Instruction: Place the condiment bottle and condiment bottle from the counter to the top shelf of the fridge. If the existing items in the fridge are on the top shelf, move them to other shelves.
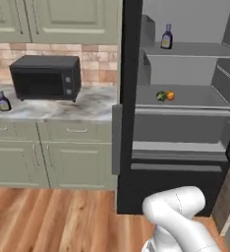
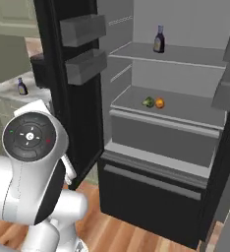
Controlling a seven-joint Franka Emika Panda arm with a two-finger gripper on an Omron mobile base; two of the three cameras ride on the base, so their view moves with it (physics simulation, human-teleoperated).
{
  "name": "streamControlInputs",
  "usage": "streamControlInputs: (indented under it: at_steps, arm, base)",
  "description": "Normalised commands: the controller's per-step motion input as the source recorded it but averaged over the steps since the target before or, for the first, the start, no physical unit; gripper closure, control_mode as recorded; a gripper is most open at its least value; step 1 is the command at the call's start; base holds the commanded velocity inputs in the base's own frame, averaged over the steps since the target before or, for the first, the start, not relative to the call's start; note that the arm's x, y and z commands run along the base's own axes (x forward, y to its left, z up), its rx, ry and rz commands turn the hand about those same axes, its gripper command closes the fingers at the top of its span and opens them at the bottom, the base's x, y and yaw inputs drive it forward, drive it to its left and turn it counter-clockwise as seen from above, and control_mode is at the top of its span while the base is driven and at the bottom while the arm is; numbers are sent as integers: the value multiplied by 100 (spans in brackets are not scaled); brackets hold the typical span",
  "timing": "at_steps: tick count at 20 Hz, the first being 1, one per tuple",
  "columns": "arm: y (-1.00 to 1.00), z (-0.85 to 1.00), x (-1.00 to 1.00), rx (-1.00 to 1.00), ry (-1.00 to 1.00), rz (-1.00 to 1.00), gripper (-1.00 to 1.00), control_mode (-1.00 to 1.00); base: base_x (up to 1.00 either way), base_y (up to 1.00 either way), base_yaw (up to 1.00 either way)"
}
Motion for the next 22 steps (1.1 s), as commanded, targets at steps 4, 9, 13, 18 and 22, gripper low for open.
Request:
streamControlInputs:
  at_steps: [4, 9, 13, 18, 22]
  arm:
    - [0, 0, 0, 0, 0, 0, -100, 100]
    - [0, 0, 0, 0, 0, 0, -100, 100]
    - [0, 0, 0, 0, 0, 0, -100, 100]
    - [0, 0, 0, 0, 0, 0, -100, 100]
    - [0, 0, 0, 0, 0, 0, -100, 100]
  base:
    - [-99, 76, 57]
    - [-36, 100, 37]
    - [21, 100, -1]
    - [67, 100, -35]
    - [75, 100, -42]
